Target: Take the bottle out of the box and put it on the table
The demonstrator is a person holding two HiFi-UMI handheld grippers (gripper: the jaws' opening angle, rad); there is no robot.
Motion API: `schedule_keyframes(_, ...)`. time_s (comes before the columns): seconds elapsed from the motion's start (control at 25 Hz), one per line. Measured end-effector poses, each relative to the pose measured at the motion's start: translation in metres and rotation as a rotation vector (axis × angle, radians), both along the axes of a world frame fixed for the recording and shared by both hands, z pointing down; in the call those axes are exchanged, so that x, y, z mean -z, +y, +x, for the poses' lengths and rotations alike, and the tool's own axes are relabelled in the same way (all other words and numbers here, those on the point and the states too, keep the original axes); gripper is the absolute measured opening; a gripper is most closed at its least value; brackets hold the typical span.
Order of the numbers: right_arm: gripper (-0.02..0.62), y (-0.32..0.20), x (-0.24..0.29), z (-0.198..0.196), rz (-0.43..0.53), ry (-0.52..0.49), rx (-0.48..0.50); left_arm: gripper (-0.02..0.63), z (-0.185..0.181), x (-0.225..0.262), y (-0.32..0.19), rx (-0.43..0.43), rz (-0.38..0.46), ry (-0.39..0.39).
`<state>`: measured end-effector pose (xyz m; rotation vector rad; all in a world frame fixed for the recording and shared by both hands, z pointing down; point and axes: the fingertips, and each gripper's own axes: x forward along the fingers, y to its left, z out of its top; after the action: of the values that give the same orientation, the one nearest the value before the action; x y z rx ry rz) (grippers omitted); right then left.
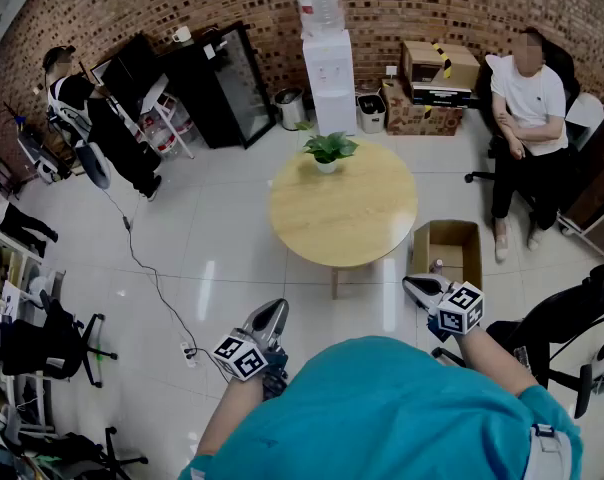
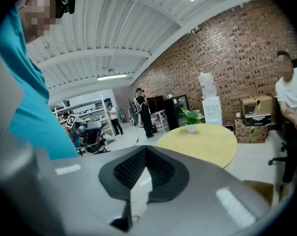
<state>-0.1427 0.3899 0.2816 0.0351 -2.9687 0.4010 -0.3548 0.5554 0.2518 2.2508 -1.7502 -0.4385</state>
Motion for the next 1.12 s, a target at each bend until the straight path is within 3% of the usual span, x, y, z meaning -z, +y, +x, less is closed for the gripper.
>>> schedule_keyframes(0.28,0.002,0.016,-0.004,-0.034,-0.016,0.017,-0.047,0.0,-0.038,-0.003,0.024,-0.025,-0.003,0.019)
schedule_keyframes(0.48,0.002,0.028,0.002,-0.078,-0.033,0.015,-0.11,0.0,-0.088,-0.008,0.042,-0.067,-0.035,0.038)
schedule_keyframes(0.72,0.002,0.029,0.015,-0.138,-0.046,0.037,-0.145,0.0,-0.156,-0.005,0.03,-0.123,-0.068,0.034)
schedule_keyframes(0.88,0.002,-0.008,0.013,-0.147,-0.042,0.056,-0.145,0.0,-0.17,-0.002,-0.011,-0.114,-0.079,0.058)
schedule_keyframes(1.12,0.002,-0.124,-0.015,-0.103,-0.025,0.024,-0.088,0.0,-0.12,-0.019,-0.136,-0.063,-0.093,-0.001)
